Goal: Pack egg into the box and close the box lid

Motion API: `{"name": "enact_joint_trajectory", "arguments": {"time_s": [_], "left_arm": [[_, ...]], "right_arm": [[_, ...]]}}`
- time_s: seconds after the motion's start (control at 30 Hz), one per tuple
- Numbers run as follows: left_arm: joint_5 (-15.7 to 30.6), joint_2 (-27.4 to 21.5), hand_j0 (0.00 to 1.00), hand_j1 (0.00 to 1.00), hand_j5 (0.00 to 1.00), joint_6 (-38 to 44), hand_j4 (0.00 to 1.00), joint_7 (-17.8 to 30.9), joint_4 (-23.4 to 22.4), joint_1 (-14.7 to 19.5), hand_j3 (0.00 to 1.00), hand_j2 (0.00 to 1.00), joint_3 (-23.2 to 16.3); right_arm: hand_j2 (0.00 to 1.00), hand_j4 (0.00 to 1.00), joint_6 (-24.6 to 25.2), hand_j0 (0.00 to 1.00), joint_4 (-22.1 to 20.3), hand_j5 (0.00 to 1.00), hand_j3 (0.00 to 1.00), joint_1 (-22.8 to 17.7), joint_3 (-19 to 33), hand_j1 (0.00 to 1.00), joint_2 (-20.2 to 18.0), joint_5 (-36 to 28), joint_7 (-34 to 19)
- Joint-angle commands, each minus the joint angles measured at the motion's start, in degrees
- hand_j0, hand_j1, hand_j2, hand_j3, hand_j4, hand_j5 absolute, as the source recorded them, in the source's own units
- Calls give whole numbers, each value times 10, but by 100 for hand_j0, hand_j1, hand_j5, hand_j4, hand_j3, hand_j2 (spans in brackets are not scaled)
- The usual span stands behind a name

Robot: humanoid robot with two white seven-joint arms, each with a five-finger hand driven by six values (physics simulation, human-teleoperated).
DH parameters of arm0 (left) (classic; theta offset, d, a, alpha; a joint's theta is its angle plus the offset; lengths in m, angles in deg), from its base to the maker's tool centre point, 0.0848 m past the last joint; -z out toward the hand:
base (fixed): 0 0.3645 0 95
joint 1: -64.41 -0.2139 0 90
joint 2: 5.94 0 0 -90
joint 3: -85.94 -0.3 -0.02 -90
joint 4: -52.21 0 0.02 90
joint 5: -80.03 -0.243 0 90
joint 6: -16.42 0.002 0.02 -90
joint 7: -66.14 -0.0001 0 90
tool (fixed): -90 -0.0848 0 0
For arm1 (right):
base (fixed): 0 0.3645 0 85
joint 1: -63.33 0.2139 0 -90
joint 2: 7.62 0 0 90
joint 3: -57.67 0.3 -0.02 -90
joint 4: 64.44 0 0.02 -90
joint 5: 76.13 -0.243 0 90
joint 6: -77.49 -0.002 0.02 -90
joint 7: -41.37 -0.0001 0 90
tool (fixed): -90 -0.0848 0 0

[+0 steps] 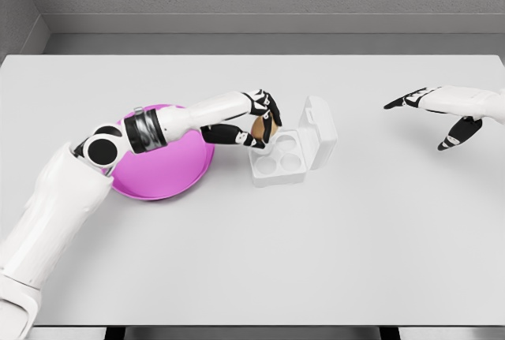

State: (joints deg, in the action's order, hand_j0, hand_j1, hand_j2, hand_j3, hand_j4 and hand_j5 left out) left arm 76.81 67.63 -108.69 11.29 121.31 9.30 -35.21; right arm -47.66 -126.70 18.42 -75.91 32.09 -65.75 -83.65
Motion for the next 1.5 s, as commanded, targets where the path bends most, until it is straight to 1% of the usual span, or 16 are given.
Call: {"name": "enact_joint_trajectory", "arguments": {"time_s": [0.0,0.07,0.2,0.27,0.37,0.47,0.63,0.8,0.9,0.97,1.0,1.03,1.07,1.2,1.47], "left_arm": [[10,3,26,26,26,1,26,-1,-8,-1,26,26,2],[30,6,26,26,26,1,26,-1,-8,-4,26,26,2],[40,7,26,26,26,1,26,-1,-9,-7,26,26,2],[44,9,26,26,26,1,26,-1,-10,-14,26,26,3],[47,9,26,26,26,1,26,-1,-23,-15,26,26,4],[77,15,26,26,26,1,26,-1,-34,-15,26,26,4],[80,39,26,26,26,1,26,-1,-52,-23,26,26,4],[90,39,26,26,26,1,26,-1,-53,-37,26,26,5],[93,39,26,26,26,1,26,-1,-55,-37,26,26,5],[93,39,26,26,26,1,26,-1,-65,-37,26,26,5],[93,39,26,26,26,1,26,-18,-70,-37,26,26,4],[90,46,26,26,26,1,26,-37,-86,-37,26,26,3],[90,52,26,26,26,1,26,-39,-102,-37,26,26,4],[92,61,26,26,26,1,26,-39,-103,-36,26,26,5],[91,58,26,26,26,1,26,-39,-101,-44,26,26,4]], "right_arm": [[100,100,1,100,0,100,100,0,1,100,-1,-3,0],[100,100,1,100,0,100,100,0,1,100,-2,-4,0],[100,100,1,100,0,100,100,0,1,100,-1,-4,0],[100,100,1,100,-1,100,100,-1,1,100,-1,-3,0],[100,100,1,100,-1,100,100,0,1,100,-2,-3,0],[100,100,1,100,-1,100,100,0,1,100,-2,-3,0],[100,100,1,100,-1,100,100,0,1,100,-2,-3,0],[100,100,1,100,-1,100,100,0,1,100,-2,-3,0],[100,100,1,100,-1,100,100,0,1,100,-2,-3,0],[100,100,1,100,-1,100,100,0,1,100,-2,-4,0],[100,100,1,100,-1,100,100,0,1,100,-2,-3,0],[100,100,1,100,-1,100,100,0,1,100,-2,-4,0],[100,100,1,100,-1,100,100,0,1,100,-2,-3,0],[100,100,1,100,-1,100,100,0,1,100,-2,-3,0],[100,100,1,100,-1,100,100,0,1,100,-2,-3,0]]}}
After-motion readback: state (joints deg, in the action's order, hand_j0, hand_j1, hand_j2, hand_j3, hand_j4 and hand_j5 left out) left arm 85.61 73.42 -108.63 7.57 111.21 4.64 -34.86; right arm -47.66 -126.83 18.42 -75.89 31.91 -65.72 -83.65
